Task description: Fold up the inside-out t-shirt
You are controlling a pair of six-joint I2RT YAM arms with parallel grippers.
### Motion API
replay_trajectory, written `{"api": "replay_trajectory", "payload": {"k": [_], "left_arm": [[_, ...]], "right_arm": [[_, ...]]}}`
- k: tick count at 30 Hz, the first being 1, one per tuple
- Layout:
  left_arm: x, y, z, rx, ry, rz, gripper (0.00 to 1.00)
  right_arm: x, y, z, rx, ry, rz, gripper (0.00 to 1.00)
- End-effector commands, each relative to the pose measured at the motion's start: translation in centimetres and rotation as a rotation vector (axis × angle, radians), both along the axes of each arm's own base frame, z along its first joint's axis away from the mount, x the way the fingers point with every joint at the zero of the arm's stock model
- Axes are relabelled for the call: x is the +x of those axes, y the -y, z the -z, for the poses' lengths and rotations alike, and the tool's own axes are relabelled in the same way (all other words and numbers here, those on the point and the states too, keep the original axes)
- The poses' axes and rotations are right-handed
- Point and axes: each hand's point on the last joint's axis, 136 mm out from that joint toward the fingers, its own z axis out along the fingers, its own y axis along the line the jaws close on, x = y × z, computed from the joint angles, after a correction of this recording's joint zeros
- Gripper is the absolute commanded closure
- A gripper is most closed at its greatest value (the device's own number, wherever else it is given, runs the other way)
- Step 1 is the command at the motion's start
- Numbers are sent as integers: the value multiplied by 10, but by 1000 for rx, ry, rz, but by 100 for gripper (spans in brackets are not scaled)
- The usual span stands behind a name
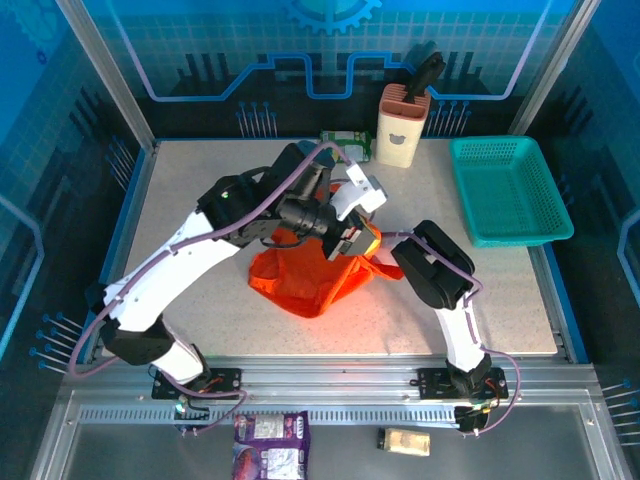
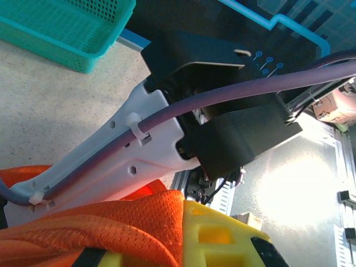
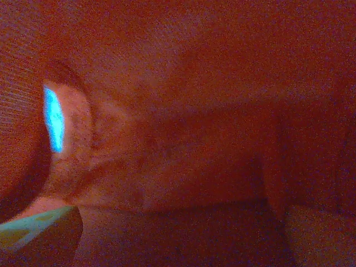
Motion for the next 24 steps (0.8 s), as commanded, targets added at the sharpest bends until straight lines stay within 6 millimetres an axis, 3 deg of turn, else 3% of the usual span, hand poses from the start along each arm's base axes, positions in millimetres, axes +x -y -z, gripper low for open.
{"api": "replay_trajectory", "payload": {"k": [1,6,9,12,16,18,24], "left_arm": [[-6,-19,-20,-24,90,-19,100],[19,-39,-9,23,101,-145,100],[39,-54,-2,40,106,-239,100],[58,-75,3,33,97,-340,100],[92,-106,27,34,51,-492,100],[108,-121,45,40,11,-561,100],[151,-159,104,12,-153,-713,100]], "right_arm": [[-30,41,45,-241,-200,4,7],[-39,71,42,-369,-225,33,18],[-44,82,36,-372,-260,43,42],[-46,93,23,-337,-287,85,73],[-52,91,-7,-222,-287,73,93],[-58,90,-23,-189,-295,60,100],[-76,88,-78,-89,-292,33,100]]}}
